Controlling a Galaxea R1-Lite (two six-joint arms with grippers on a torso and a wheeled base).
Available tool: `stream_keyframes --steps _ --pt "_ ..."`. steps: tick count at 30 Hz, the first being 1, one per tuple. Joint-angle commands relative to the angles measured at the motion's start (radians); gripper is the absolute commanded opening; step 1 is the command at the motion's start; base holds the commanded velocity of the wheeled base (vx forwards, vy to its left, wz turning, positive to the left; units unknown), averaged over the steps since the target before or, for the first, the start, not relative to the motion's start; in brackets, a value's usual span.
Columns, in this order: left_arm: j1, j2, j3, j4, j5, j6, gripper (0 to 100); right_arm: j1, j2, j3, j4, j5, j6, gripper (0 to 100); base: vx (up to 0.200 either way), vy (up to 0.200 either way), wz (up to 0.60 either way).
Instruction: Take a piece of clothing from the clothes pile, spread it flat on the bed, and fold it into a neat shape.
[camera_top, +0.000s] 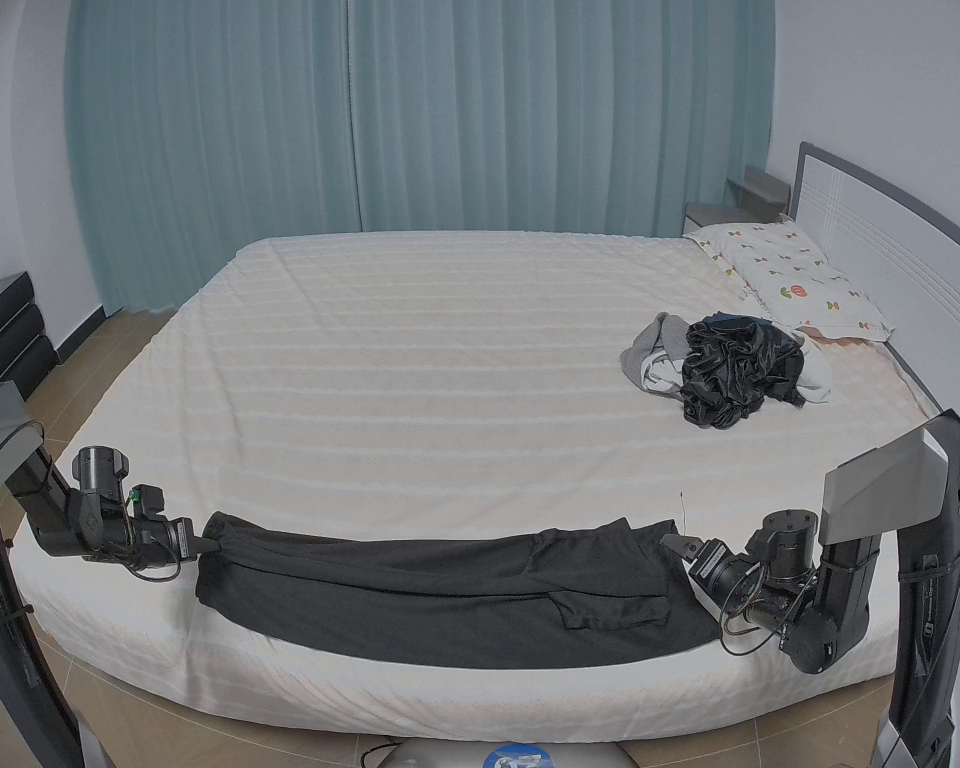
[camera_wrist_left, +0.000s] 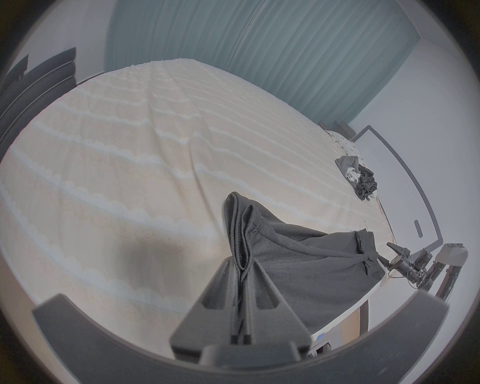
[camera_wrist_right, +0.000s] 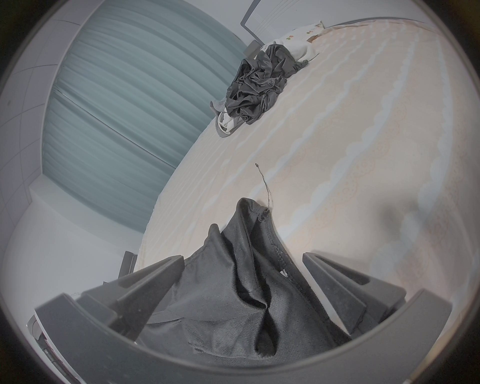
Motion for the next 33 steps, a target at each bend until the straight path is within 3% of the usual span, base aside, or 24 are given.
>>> stream_keyframes --steps 1,21,33 --pt "0.020 -0.009 -0.022 0.015 -0.009 0.000 0 -0.001 0.001 -0.001 -0.013 0.001 0.000 100 0.000 0.000 0.00" --pt "0.081 0.004 -0.086 0.080 -0.045 0.002 0 -0.001 0.003 -0.001 -0.013 0.000 0.000 100 0.000 0.000 0.00" --pt "0.074 0.052 -0.085 0.080 -0.044 0.003 0 -0.001 0.003 -0.001 -0.013 0.000 0.000 100 0.000 0.000 0.00"
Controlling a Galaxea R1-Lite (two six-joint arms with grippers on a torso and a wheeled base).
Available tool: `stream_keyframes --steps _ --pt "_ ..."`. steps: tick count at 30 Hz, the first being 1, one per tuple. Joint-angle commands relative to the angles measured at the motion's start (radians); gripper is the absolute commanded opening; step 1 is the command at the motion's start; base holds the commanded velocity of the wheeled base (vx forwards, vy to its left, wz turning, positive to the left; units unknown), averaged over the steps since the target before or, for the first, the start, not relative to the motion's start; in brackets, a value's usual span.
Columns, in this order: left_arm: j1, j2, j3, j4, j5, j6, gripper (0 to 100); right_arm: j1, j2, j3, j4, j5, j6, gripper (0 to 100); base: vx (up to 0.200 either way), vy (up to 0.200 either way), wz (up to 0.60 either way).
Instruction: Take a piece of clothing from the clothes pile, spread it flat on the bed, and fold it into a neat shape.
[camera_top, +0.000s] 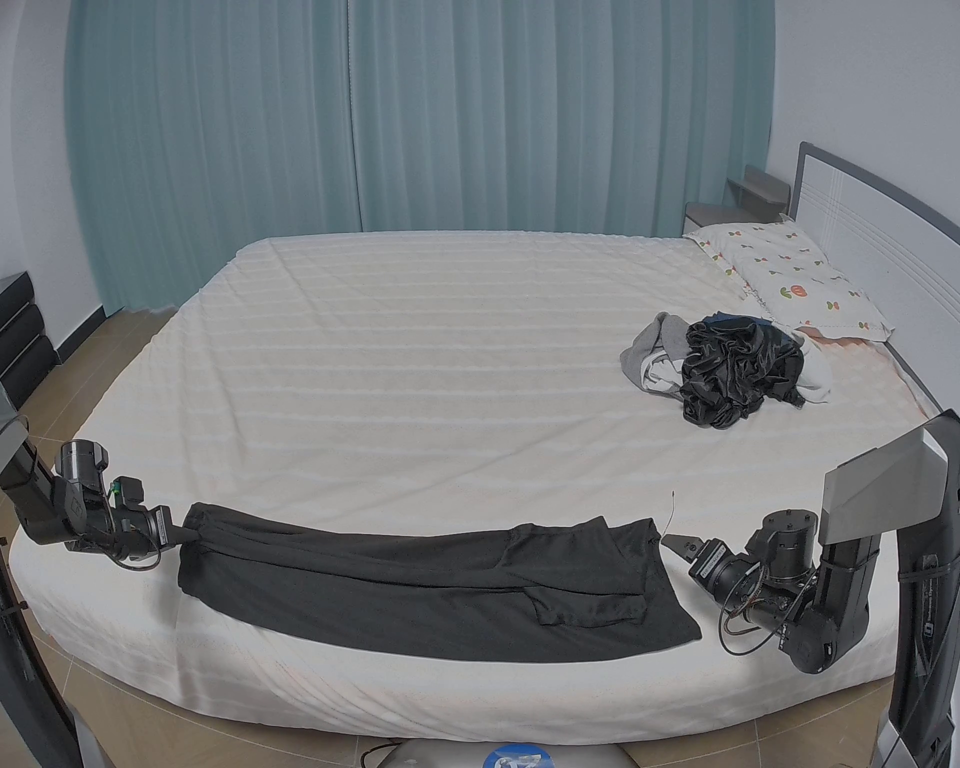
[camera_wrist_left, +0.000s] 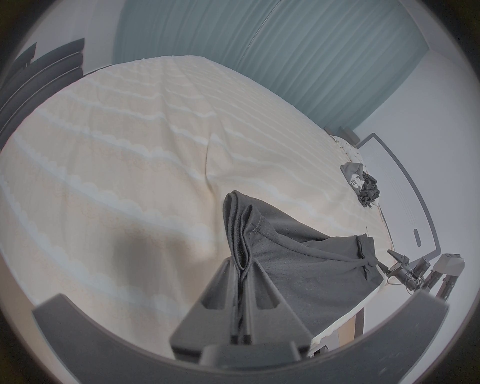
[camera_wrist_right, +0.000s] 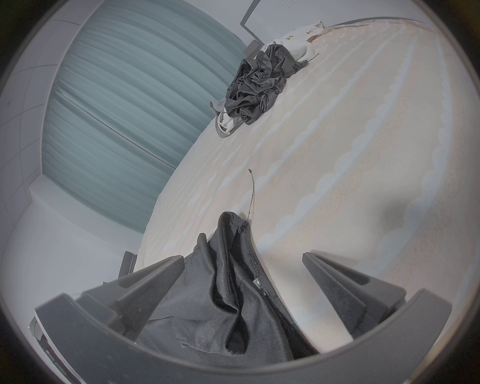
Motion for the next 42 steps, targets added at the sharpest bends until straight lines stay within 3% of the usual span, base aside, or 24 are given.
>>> stream_keyframes --steps 1,8,9,29,30,37,42 --pt "-0.005 0.025 0.002 0.001 0.000 0.000 0 0.000 0.001 0.000 -0.013 0.000 0.000 100 0.000 0.000 0.00" --pt "-0.054 0.057 0.008 -0.005 0.000 -0.001 0 0.000 0.001 0.000 -0.013 0.000 0.000 100 0.000 0.000 0.00" --pt "-0.060 0.057 0.012 -0.006 0.000 0.000 100 0.000 0.001 0.000 -0.013 0.000 -0.001 100 0.000 0.000 0.00" --pt "-0.117 0.005 0.063 -0.023 0.035 0.017 100 0.002 0.001 0.000 -0.013 0.002 0.000 100 0.000 0.000 0.00" --pt "-0.123 -0.009 0.075 -0.034 0.057 0.017 0 0.002 0.001 0.000 -0.013 0.002 0.000 100 0.000 0.000 0.00" --pt "-0.132 -0.041 0.098 -0.075 0.216 0.017 0 0.002 0.001 0.000 -0.013 0.002 0.000 100 0.000 0.000 0.00" --pt "-0.132 -0.061 0.123 -0.080 0.233 0.069 0 0.002 0.001 0.000 -0.013 0.000 0.000 100 0.000 0.000 0.00"
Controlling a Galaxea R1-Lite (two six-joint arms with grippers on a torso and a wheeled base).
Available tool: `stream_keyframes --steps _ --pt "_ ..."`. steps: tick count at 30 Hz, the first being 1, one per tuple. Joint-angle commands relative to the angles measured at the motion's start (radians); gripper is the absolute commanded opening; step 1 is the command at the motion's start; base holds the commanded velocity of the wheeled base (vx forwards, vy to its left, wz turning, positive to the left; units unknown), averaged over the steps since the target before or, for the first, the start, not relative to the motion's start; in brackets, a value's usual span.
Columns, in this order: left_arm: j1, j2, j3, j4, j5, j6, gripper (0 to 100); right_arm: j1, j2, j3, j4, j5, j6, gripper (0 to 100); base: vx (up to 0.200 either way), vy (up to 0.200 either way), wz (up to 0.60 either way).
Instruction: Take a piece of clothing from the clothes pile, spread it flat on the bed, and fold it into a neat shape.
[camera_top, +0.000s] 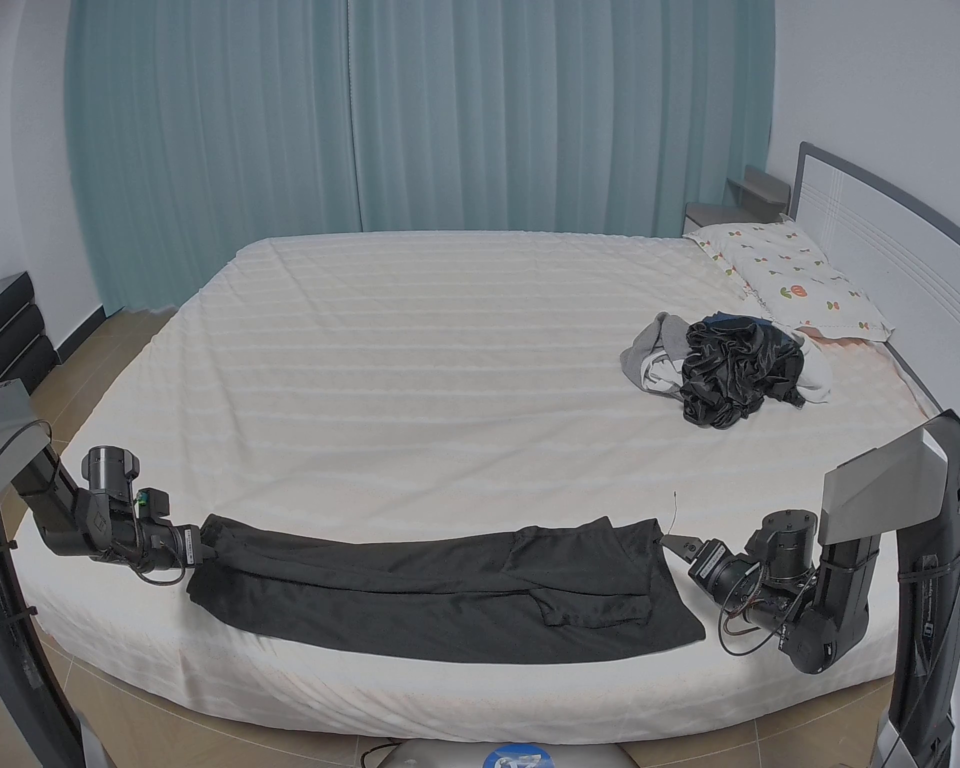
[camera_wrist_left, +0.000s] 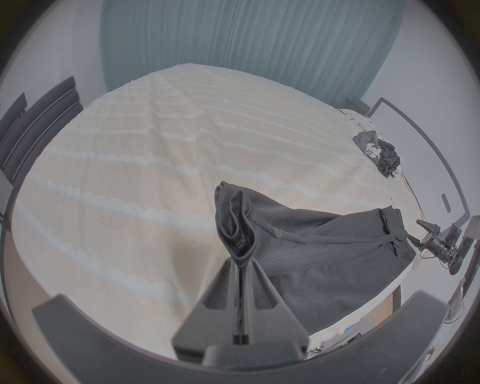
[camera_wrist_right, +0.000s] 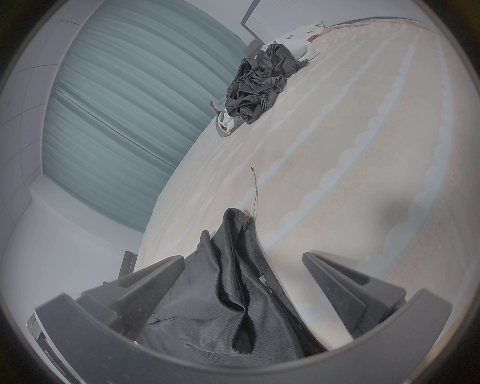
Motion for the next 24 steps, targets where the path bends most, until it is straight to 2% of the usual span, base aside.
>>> stream_keyframes --steps 1,9,24 --pt "-0.001 -0.044 0.028 -0.002 0.004 0.029 0 0.000 0.001 0.000 -0.013 0.001 0.000 100 0.000 0.000 0.00" --pt "-0.013 -0.138 0.054 -0.004 0.051 0.033 0 0.000 0.001 0.000 -0.013 -0.001 -0.001 100 0.000 0.000 0.00" --pt "0.000 -0.135 0.038 -0.002 0.039 0.022 0 0.002 0.001 0.000 -0.013 -0.001 -0.001 100 0.000 0.000 0.00"
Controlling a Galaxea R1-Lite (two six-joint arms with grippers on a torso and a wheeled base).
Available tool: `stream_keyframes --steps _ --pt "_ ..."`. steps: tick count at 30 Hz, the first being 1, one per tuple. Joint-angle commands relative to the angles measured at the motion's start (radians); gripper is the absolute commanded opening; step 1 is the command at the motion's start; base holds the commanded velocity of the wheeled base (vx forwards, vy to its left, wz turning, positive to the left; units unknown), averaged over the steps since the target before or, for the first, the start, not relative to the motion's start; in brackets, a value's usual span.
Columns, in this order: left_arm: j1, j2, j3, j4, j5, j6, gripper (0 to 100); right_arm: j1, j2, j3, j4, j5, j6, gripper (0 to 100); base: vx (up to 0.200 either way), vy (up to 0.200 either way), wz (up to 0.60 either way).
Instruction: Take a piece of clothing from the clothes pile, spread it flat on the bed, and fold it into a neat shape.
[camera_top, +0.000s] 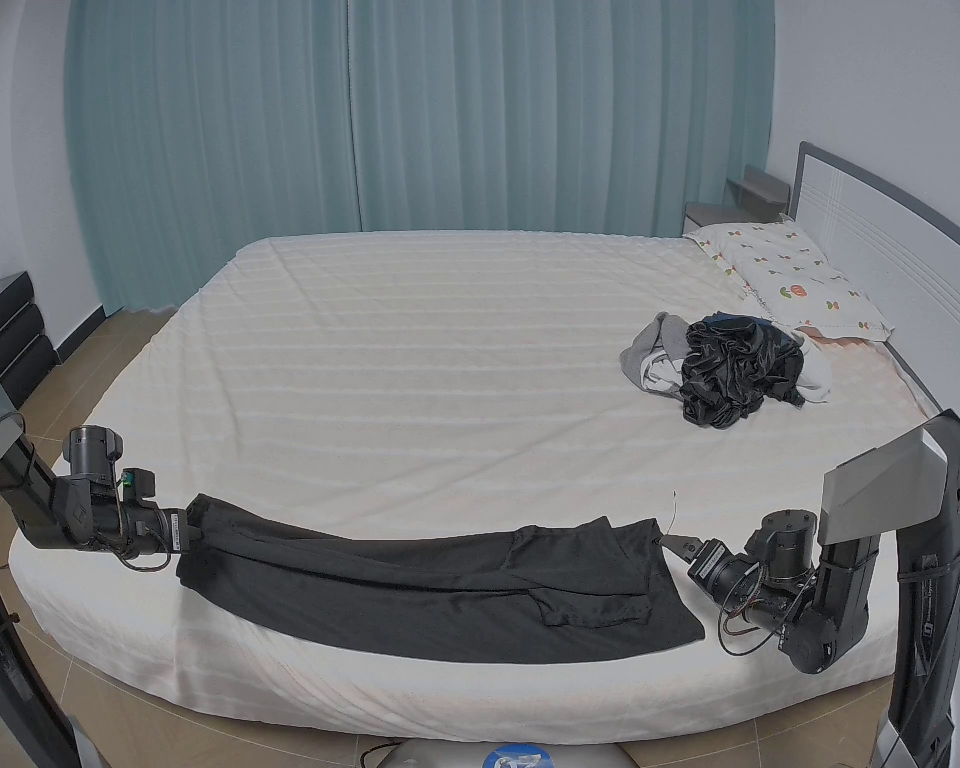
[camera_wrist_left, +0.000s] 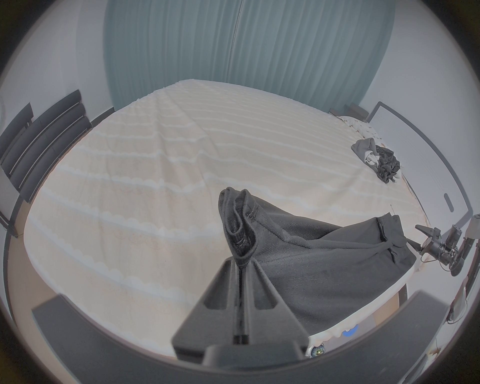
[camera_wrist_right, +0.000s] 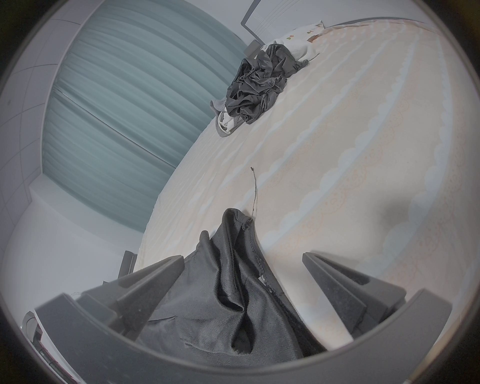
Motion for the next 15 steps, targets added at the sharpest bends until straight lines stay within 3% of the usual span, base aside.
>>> stream_keyframes --steps 1,5,6,15 --pt "0.000 0.012 0.002 -0.001 -0.002 0.002 0 0.001 0.001 0.000 -0.013 0.001 0.000 100 0.000 0.000 0.00" --pt "-0.005 0.043 0.003 -0.001 -0.004 0.006 0 0.001 0.001 0.000 -0.013 -0.001 0.000 100 0.000 0.000 0.00" --pt "-0.005 0.043 0.003 -0.001 -0.004 0.006 100 0.001 0.001 0.000 -0.013 -0.001 0.000 100 0.000 0.000 0.00" --pt "-0.036 0.069 0.002 -0.003 -0.042 -0.009 100 0.001 0.001 0.000 -0.013 -0.001 0.000 100 0.000 0.000 0.00"
